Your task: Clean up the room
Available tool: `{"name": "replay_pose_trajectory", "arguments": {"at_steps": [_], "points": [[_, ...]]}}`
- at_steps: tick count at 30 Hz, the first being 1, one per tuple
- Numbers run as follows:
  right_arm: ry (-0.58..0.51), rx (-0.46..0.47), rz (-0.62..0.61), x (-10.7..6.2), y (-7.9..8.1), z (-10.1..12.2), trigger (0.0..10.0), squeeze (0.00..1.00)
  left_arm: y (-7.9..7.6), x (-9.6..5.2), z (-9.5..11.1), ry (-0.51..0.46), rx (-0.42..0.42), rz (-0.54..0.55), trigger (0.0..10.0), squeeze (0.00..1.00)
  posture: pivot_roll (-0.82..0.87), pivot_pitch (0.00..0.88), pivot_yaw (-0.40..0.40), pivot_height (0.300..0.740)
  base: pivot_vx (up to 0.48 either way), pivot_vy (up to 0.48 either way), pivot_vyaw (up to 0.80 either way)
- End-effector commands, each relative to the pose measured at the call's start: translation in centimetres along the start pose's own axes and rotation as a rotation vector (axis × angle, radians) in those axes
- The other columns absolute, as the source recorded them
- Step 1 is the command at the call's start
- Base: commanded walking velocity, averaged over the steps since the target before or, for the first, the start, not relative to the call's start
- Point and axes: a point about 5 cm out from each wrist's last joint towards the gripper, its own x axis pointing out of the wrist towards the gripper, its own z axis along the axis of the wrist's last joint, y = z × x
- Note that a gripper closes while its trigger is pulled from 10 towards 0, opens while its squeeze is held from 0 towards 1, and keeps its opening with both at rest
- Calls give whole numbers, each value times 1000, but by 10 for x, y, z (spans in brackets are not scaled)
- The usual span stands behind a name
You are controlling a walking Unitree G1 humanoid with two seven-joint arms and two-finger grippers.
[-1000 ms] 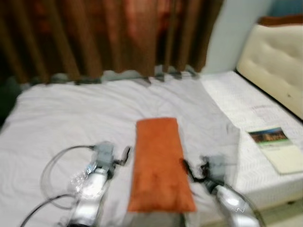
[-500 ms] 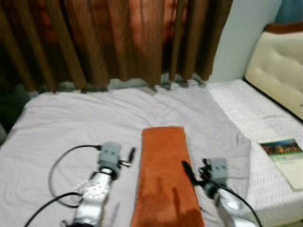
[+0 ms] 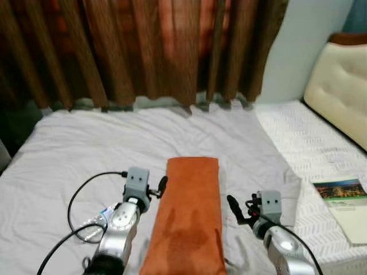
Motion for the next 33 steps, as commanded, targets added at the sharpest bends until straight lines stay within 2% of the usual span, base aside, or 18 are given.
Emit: {"name": "replay_pose_trajectory", "arguments": {"at_steps": [1,2,3,4,5,6,7,8,11,12,13,15,16,19,20,23,30,33], "points": [[-17,25,20,9,9,7,10000,0,15,-3,-7,36,-54,41,10000,0,9,115,-55,740,0,0,0],[-17,25,20,9,9,7,10000,0,15,-3,-7,36,-54,41,10000,0,9,115,-55,740,0,0,0],[-23,37,6,12,9,11,10000,0,20,2,-2,32,-118,52,10000,0,7,189,-60,740,0,0,0],[-35,68,-8,16,9,16,10000,0,27,8,7,17,-217,53,10000,0,-11,270,-68,740,0,0,0],[-35,68,-8,16,9,16,10000,0,27,8,7,17,-217,53,10000,0,-11,270,-68,740,0,0,0],[-64,111,-35,22,7,22,10000,0,35,14,16,-1,-317,59,10000,0,-23,371,-62,740,0,0,0],[-64,111,-35,22,7,22,10000,0,35,14,16,-1,-317,59,10000,0,-23,371,-62,740,0,0,0],[-89,141,-52,25,6,27,10000,0,40,18,24,-22,-386,57,10000,0,-28,399,-61,740,0,0,0],[-89,141,-52,25,6,27,10000,0,40,18,24,-22,-386,57,10000,0,-28,399,-61,740,0,0,0],[-106,182,-76,28,6,31,10000,0,40,22,33,-48,-457,27,10000,0,-36,461,-49,740,0,0,0],[-115,264,-94,34,6,36,10000,0,37,26,38,-61,-548,-19,10000,0,-45,496,-50,740,0,0,0],[-112,396,-84,42,11,41,10000,0,35,28,42,-77,-682,-71,10000,0,-58,516,-48,740,0,0,0],[-99,449,-51,45,17,43,10000,0,38,28,41,-77,-729,-60,10000,0,-63,541,-44,740,0,0,0],[-82,482,-18,47,22,43,10000,0,41,27,40,-75,-755,-48,10000,0,-64,548,-44,740,0,0,0],[-58,486,22,50,28,43,10000,0,44,25,37,-66,-771,-34,10000,0,-65,566,-45,740,0,0,0],[-29,450,69,54,36,43,10000,0,43,25,35,-45,-797,-45,10000,0,-57,588,-49,740,0,0,0],[-19,430,51,57,33,46,10000,0,36,25,34,-18,-802,-110,10000,0,-51,612,-48,740,0,0,0],[-17,400,63,57,33,48,10000,0,32,23,41,-61,-871,-179,10000,0,-37,631,-49,740,0,0,0]]}}
